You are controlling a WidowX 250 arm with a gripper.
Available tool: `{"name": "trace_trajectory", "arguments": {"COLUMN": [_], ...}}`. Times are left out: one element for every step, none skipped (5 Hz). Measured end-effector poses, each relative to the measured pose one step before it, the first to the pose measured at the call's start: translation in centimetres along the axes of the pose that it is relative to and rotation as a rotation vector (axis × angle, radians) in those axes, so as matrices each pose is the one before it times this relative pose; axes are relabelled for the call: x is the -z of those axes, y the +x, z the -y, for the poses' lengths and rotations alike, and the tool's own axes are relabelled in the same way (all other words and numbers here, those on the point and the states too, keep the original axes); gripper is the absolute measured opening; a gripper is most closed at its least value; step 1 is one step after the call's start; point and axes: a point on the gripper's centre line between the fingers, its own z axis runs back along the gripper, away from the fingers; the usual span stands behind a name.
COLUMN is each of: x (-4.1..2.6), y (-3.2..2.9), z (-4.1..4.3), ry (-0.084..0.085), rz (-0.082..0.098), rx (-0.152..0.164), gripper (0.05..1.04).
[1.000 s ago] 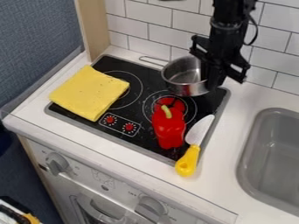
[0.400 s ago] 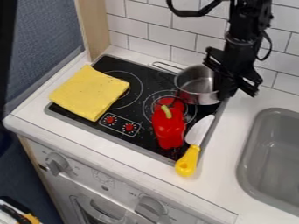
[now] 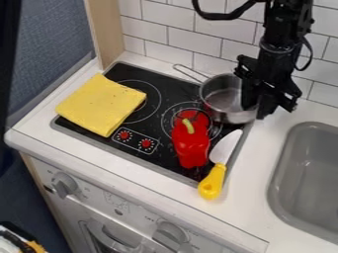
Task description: Move the silver pot from the top of yellow object to the right top corner of the burner
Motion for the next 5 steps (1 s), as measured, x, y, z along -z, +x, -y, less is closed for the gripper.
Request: {"name": "trace_trajectory", "arguments": {"x": [0.031, -1.554, -1.827, -0.593, 0.152], "y": [-0.208, -0.746, -1.715, -1.004, -0.209], "z": [0.207, 0.432, -0.562, -1.096, -0.113], "ry": [-0.0127, -0.0240, -0.0662, -0.0125, 0.0097], "rz": [-0.0121, 0.0228, 0.0507, 0.0130, -0.0101], "rx": [-0.0136, -0.0722, -0.1229, -0.0362, 0.0107], "gripper": [0.864, 1.008, 1.003, 1.000, 1.000]}}
